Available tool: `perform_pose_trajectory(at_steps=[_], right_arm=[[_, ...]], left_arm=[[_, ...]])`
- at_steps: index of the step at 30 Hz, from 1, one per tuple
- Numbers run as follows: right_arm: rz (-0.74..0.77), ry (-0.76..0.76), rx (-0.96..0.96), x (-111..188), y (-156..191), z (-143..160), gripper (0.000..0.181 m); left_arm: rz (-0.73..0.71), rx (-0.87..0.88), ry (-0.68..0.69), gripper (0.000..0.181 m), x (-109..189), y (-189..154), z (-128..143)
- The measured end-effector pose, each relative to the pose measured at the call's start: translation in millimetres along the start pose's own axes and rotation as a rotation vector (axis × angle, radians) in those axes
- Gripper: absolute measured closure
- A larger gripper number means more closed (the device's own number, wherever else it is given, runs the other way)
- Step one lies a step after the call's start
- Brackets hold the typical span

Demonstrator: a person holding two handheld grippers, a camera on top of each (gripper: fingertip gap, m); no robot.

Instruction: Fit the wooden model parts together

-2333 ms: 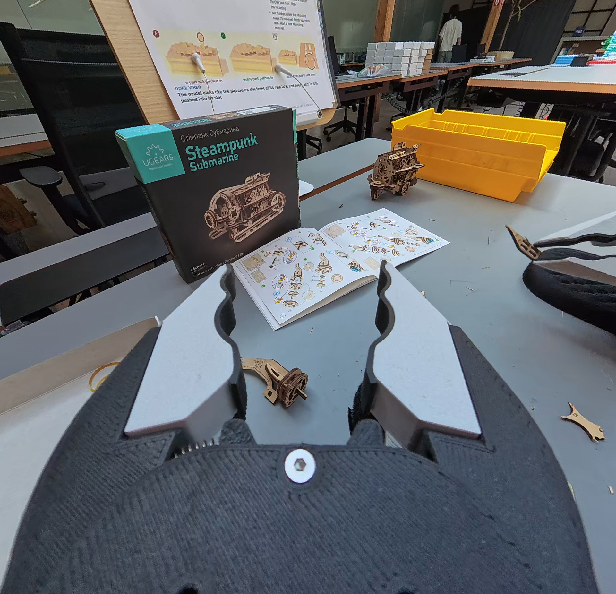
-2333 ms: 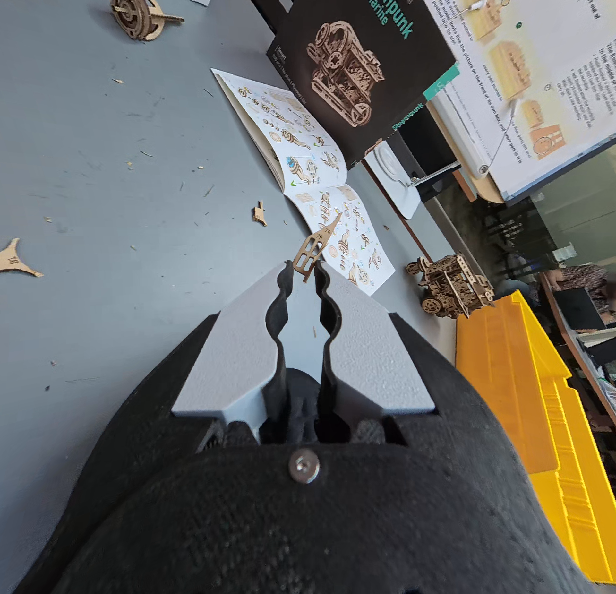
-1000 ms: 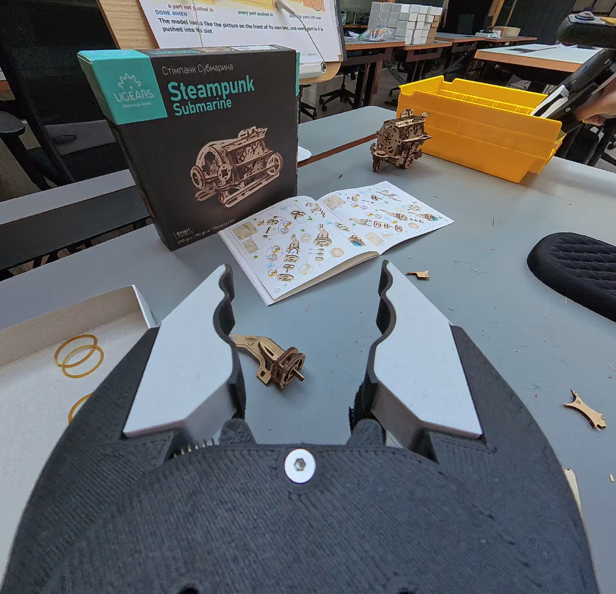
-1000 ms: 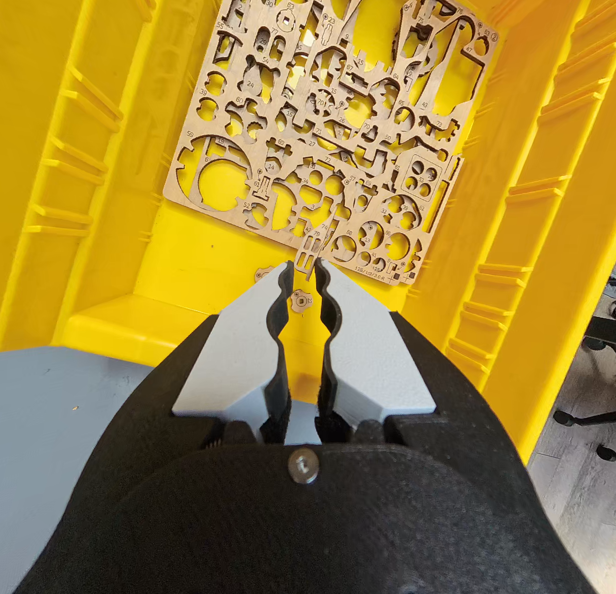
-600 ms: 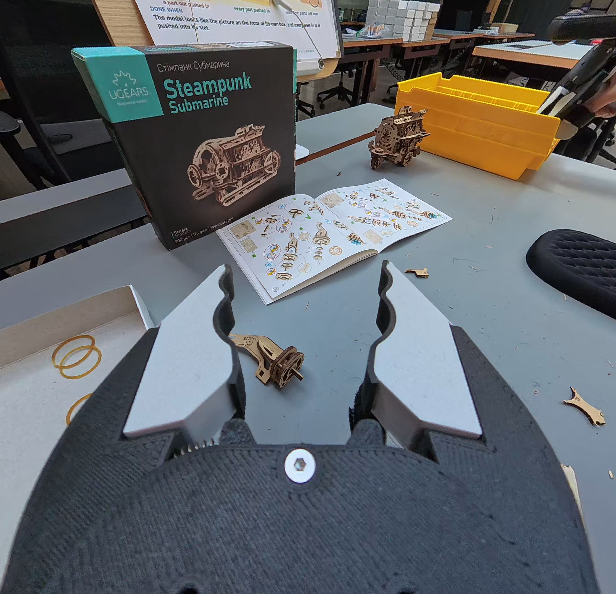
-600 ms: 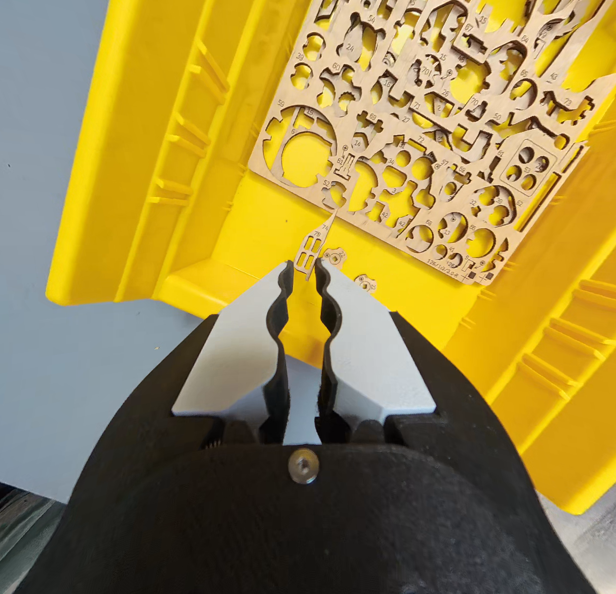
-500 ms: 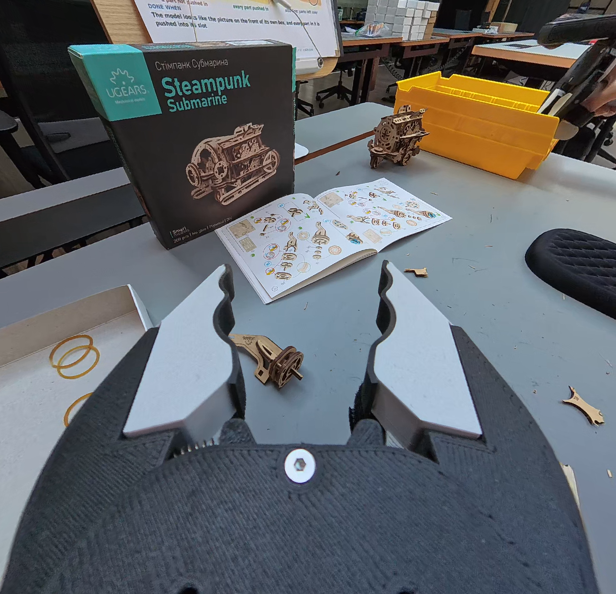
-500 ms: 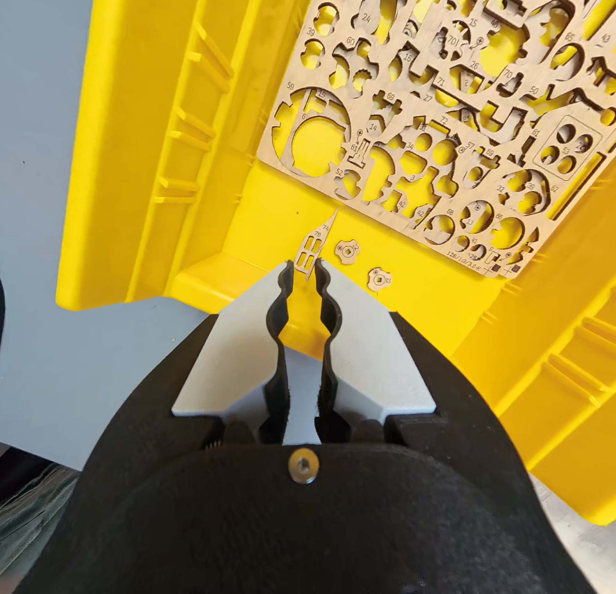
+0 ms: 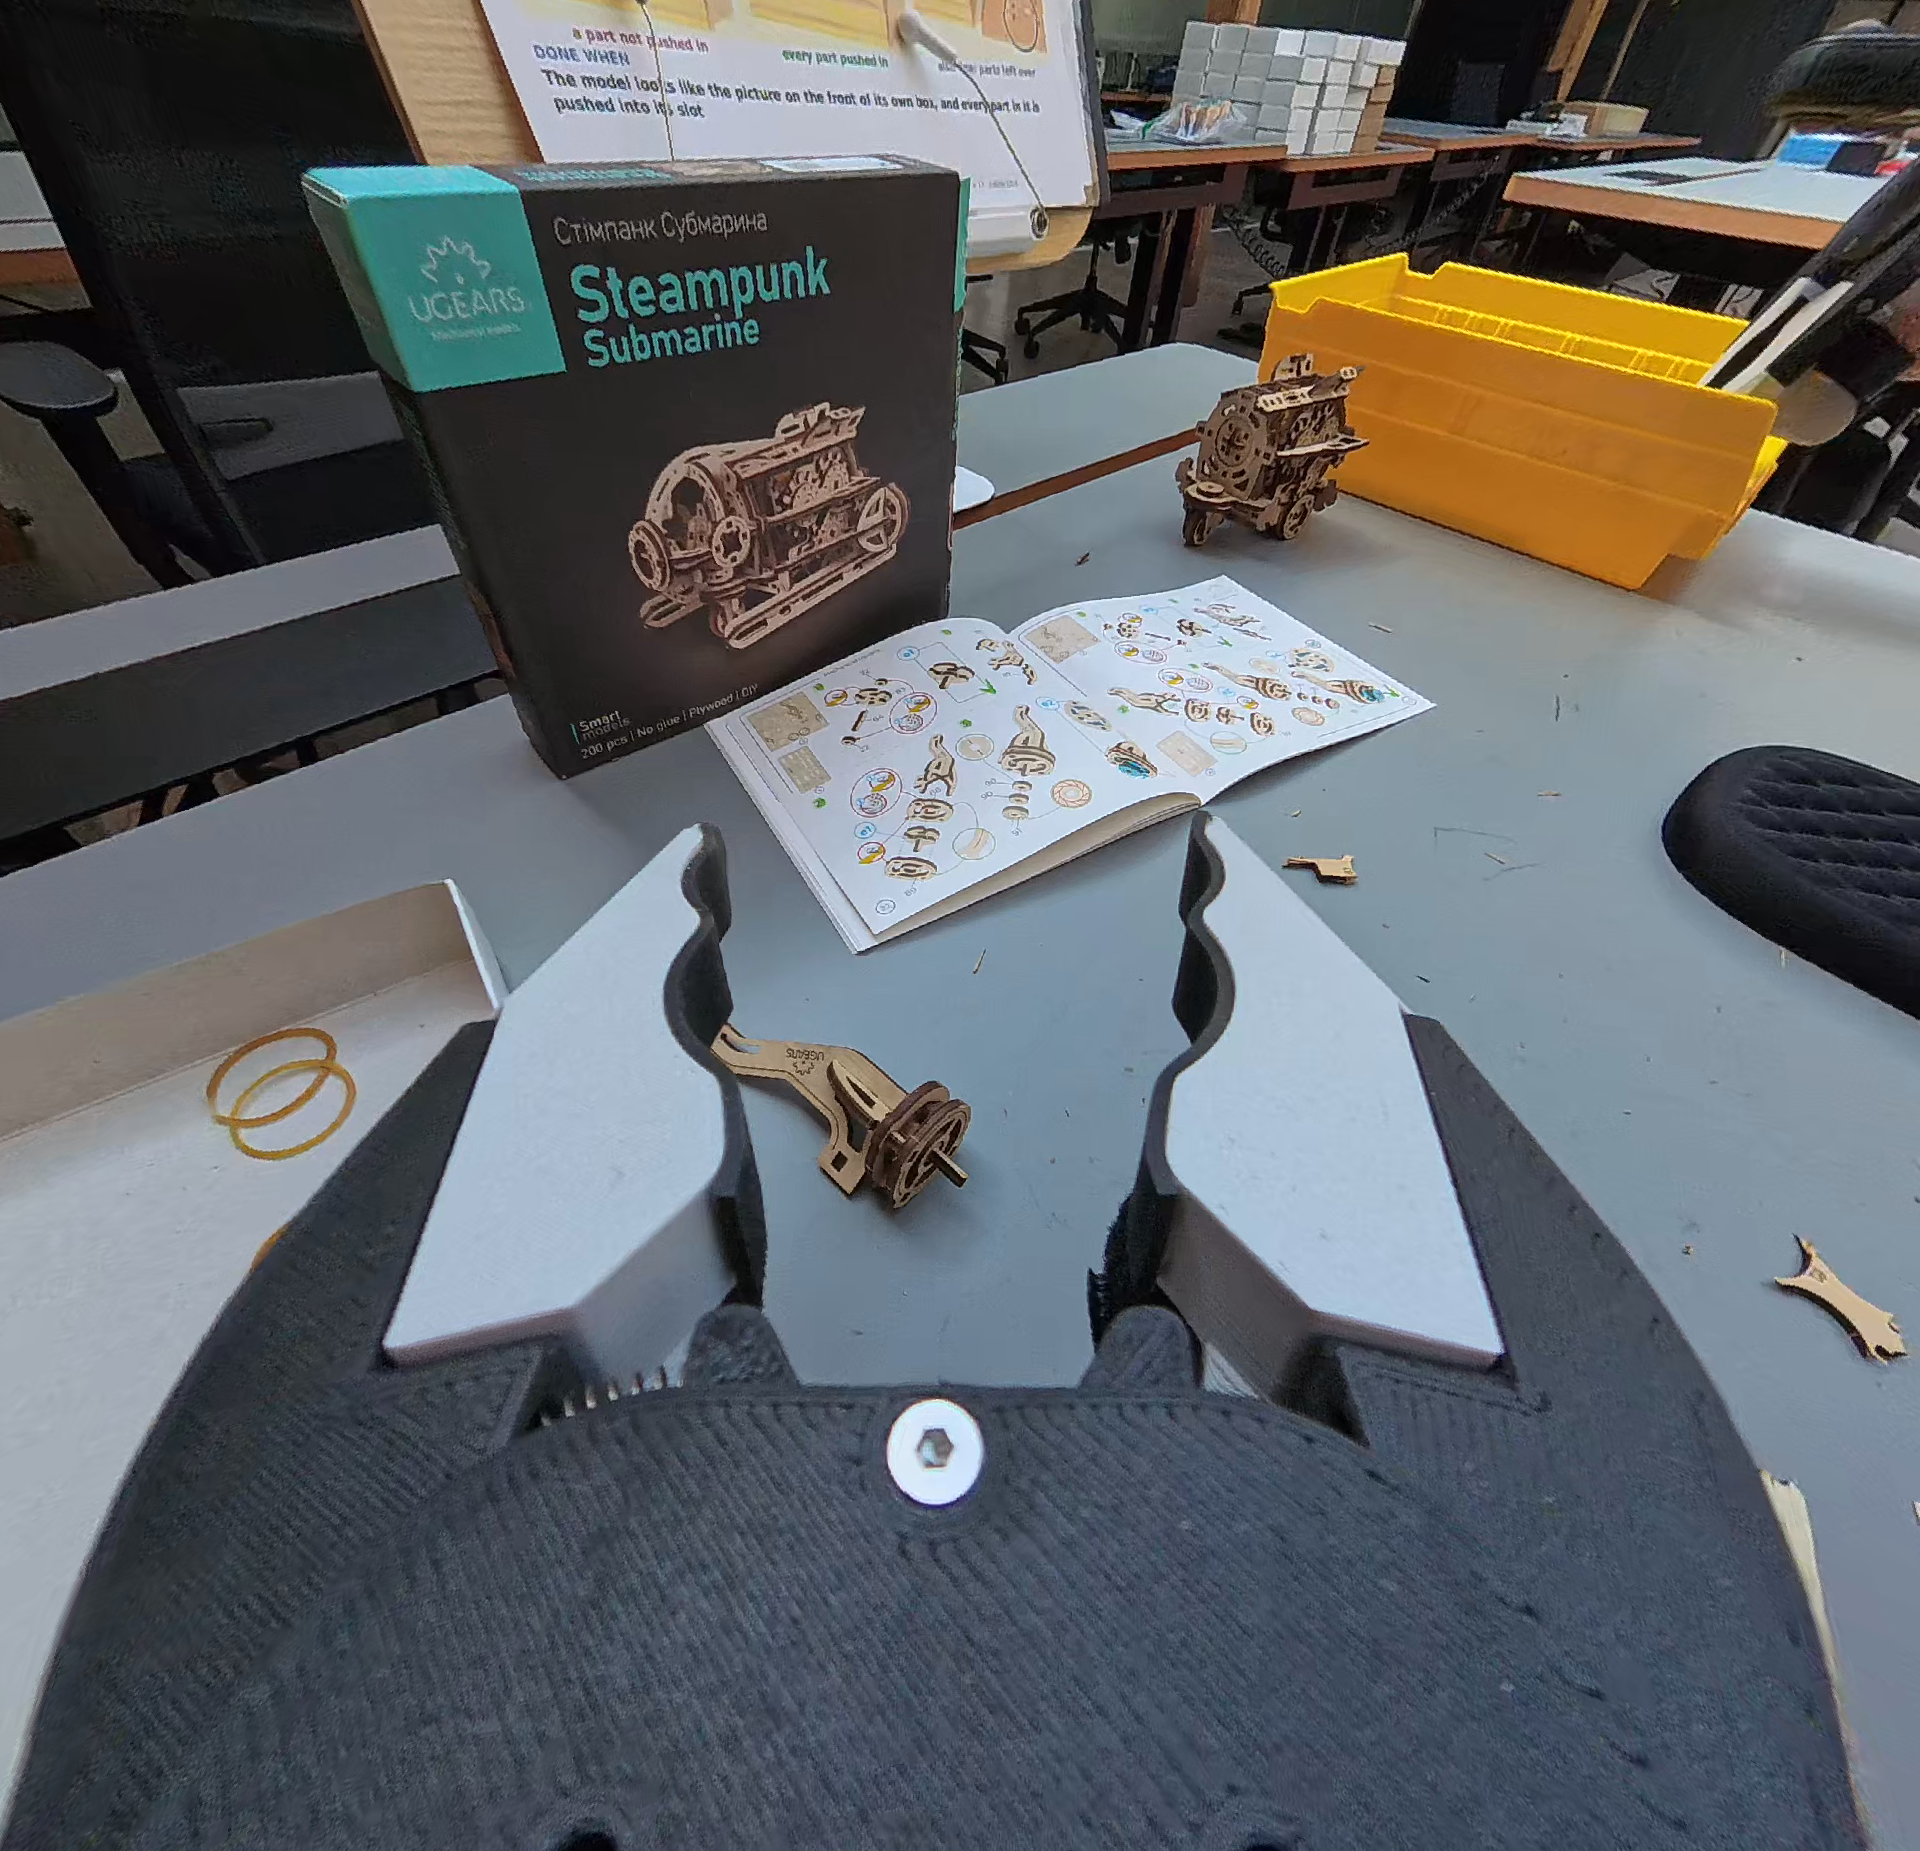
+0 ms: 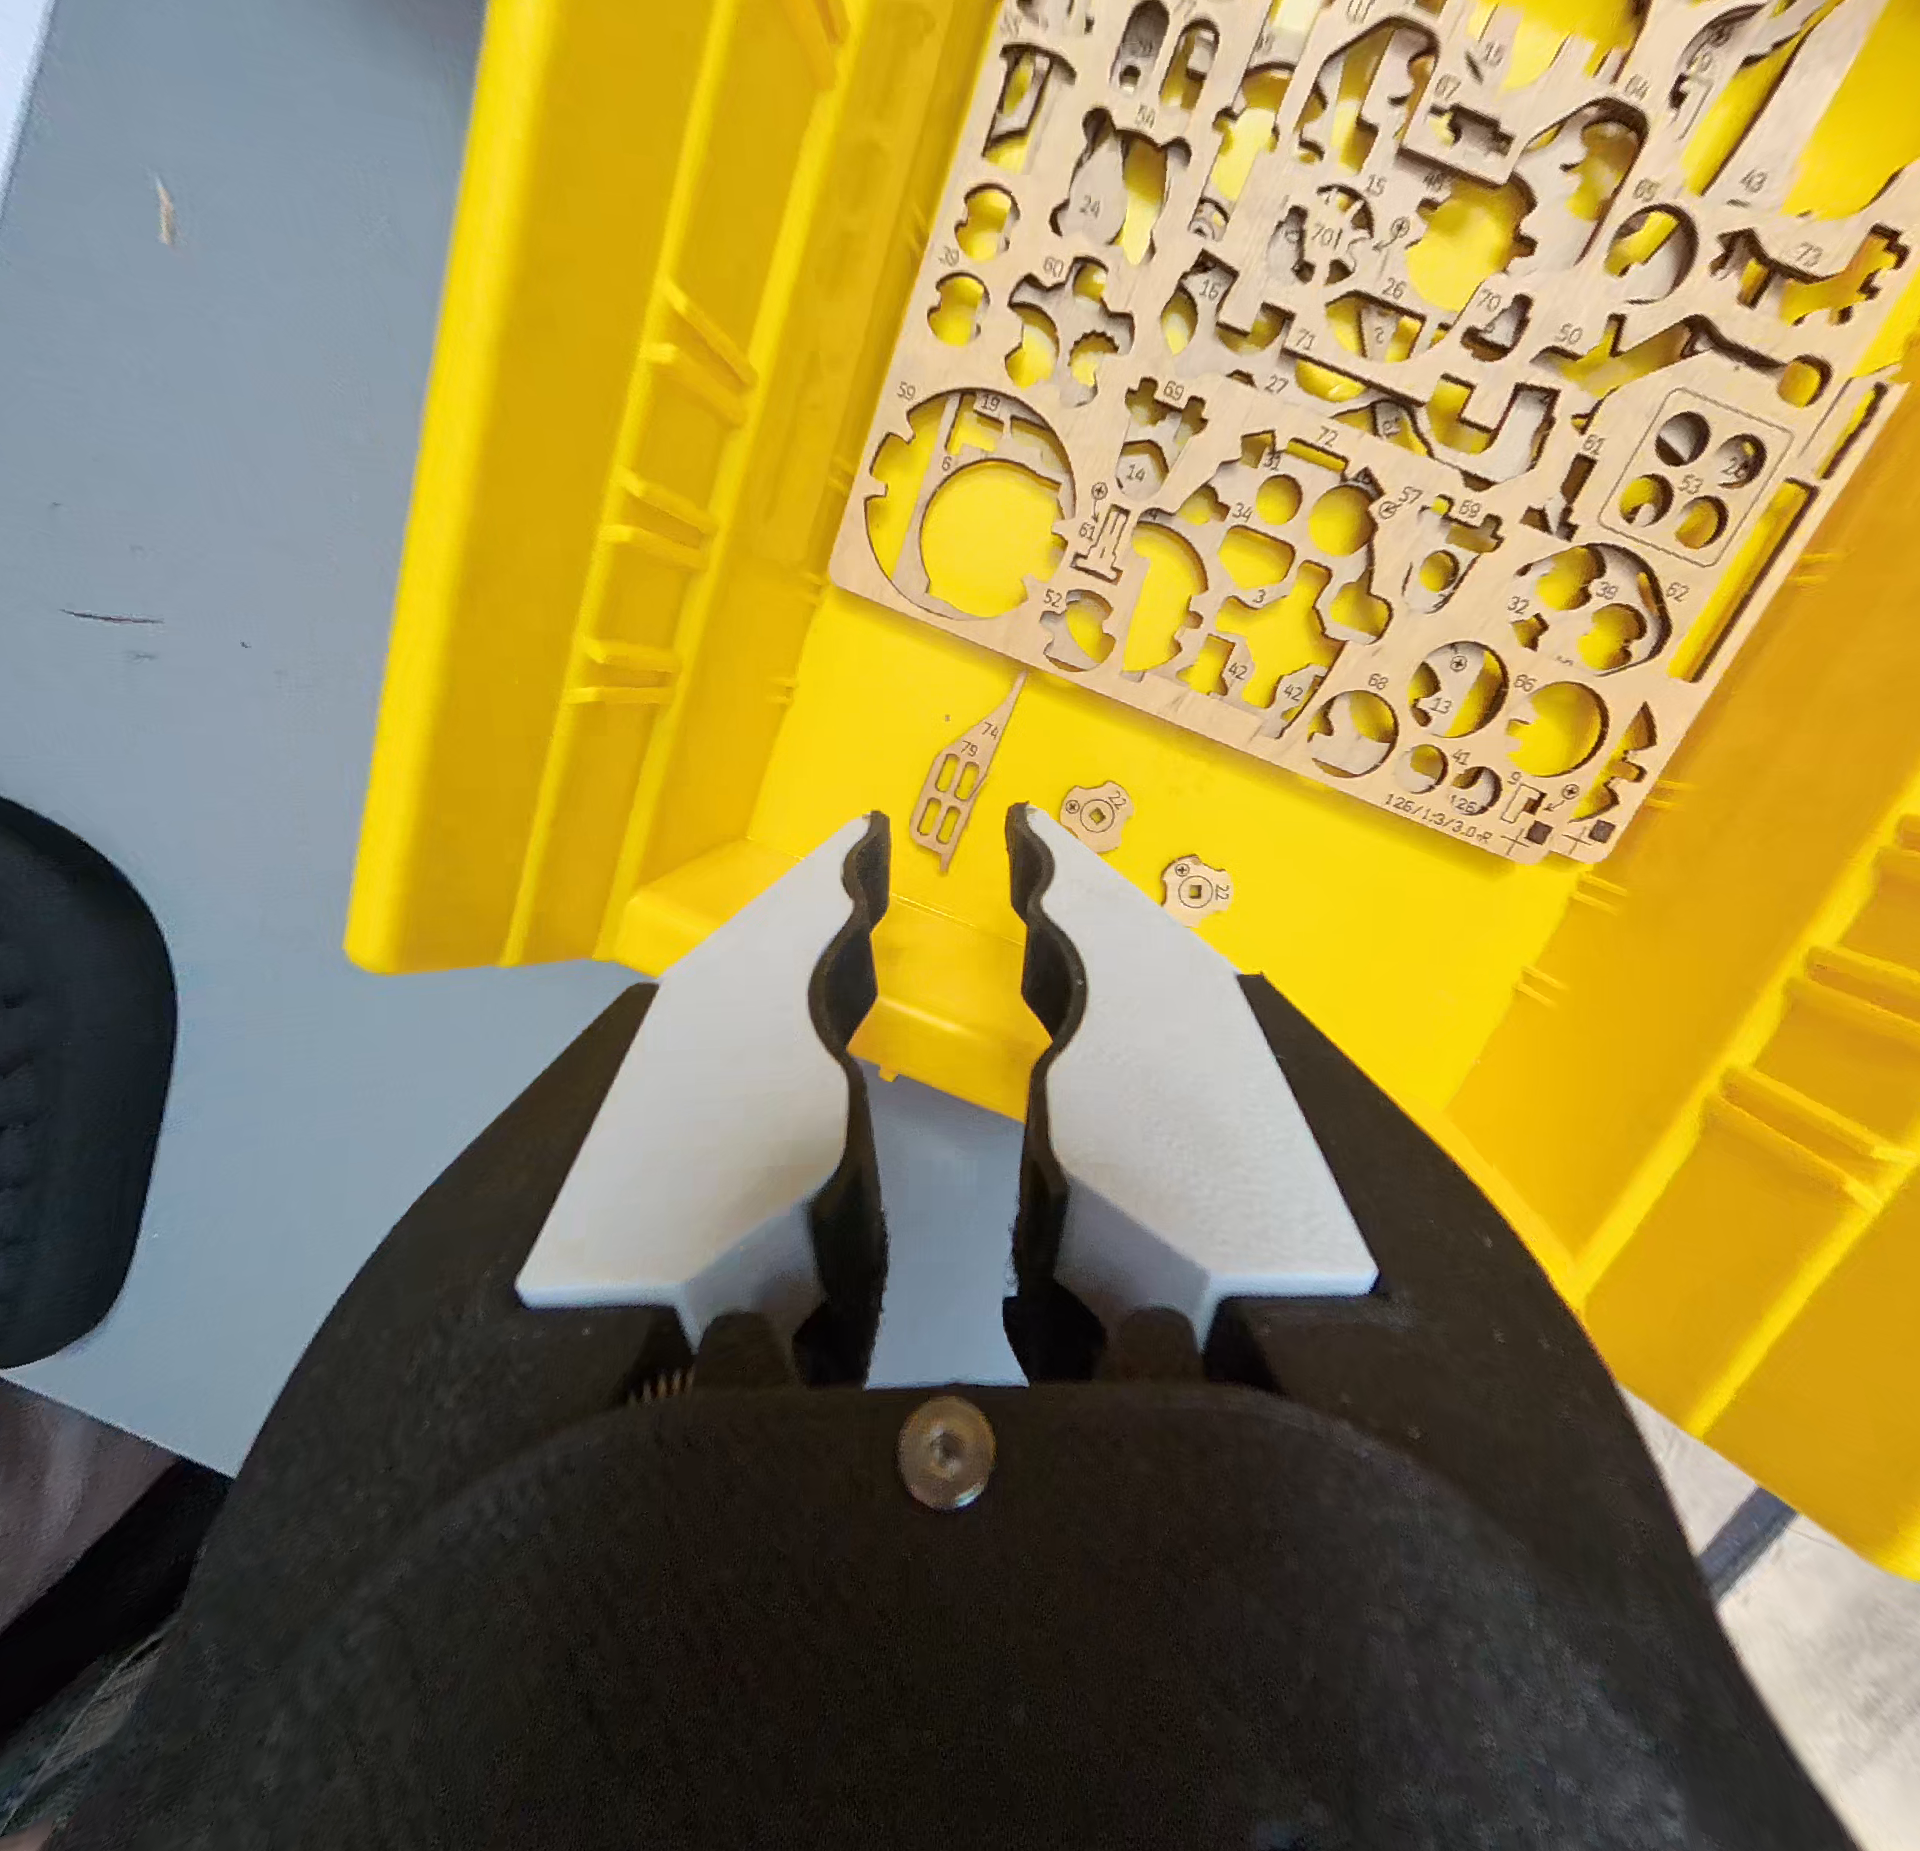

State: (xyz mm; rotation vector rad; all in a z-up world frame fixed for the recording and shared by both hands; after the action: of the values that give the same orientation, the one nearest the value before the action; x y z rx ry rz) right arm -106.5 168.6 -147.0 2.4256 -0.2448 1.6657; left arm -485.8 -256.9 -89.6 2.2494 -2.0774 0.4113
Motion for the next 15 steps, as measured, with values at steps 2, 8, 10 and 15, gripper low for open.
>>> perform_pose_trajectory(at_steps=[2, 8, 10, 15], right_arm=[[0.055, -0.042, -0.034, 19, -3, -2, 0.156], [0.284, -0.719, 0.204, 125, 112, -87, 0.154], [0.133, -0.926, 0.452, 118, 206, -116, 0.147], [-0.192, -0.773, 0.679, -5, 339, -136, 0.152]], left_arm=[[-0.008, -0.004, -0.012, 0.094, 2, 1, -3], [-0.024, -0.009, -0.016, 0.094, 4, 6, -4], [-0.023, -0.012, -0.01, 0.094, 4, 6, -3], [-0.008, -0.009, -0.005, 0.094, 4, 4, -1]])
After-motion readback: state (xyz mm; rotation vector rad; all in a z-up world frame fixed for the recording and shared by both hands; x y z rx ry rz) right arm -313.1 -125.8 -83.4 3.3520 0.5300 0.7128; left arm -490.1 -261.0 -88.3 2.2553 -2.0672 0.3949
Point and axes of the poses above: each gripper's, where its closed fingertips meet, x back along the fingers, z out of its underside, y = z × x across the jaws, the point moved 1 cm from there along x, back along the fingers, and after that the axes turned 5 degrees about x, right-handed, at the moved point
